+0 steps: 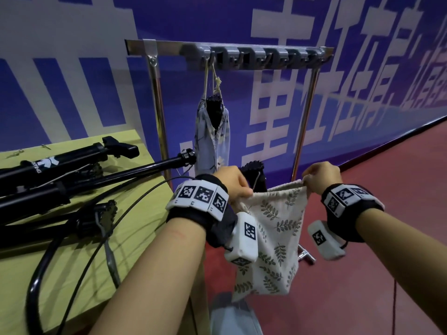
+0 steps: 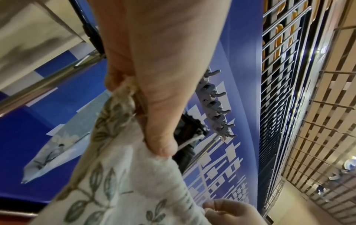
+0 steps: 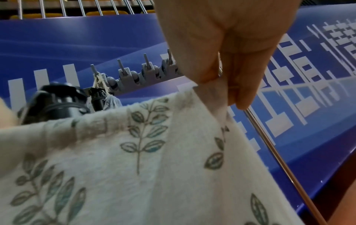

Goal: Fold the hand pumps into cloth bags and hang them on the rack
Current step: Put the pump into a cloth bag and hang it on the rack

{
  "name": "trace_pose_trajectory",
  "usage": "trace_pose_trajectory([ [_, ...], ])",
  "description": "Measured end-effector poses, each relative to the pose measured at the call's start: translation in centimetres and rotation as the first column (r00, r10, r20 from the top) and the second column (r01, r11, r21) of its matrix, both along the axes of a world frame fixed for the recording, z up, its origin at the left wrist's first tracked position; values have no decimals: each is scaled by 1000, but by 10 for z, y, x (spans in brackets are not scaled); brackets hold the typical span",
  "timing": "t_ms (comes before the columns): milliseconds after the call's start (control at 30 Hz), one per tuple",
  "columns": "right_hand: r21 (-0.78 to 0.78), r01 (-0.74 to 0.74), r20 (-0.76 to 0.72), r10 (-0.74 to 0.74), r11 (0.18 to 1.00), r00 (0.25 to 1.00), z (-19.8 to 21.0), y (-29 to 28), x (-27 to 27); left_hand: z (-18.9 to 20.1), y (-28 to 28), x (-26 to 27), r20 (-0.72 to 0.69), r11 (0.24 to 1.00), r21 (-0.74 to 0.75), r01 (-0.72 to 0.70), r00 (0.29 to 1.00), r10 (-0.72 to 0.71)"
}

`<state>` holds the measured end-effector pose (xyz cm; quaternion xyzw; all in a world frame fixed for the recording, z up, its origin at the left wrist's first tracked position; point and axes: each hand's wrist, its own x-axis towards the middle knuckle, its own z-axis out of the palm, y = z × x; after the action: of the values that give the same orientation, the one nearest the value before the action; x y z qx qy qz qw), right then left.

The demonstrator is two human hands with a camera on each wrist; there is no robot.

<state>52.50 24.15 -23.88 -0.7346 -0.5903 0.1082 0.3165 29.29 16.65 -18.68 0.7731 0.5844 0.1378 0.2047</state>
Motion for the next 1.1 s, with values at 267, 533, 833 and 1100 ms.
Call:
trace_pose_trajectory([
  [267,-7,92,-141,-93,996,986,3,-2,-1,1,3,5,-223,1000,-21,-19,975,14],
  [533,-171,-75,-446,-10,982,895,18,-2,-1,6,2,6,-317,999,50,-7,948,22],
  [833,217,-56,-700,195,974,687,34,-4,-17,18,-3,10,-141,875,482,-54,980,138],
  [1100,173,-42,-845,170,984,507,39,-13,-37,7,-2,6,132,993,96,-65,990,52],
])
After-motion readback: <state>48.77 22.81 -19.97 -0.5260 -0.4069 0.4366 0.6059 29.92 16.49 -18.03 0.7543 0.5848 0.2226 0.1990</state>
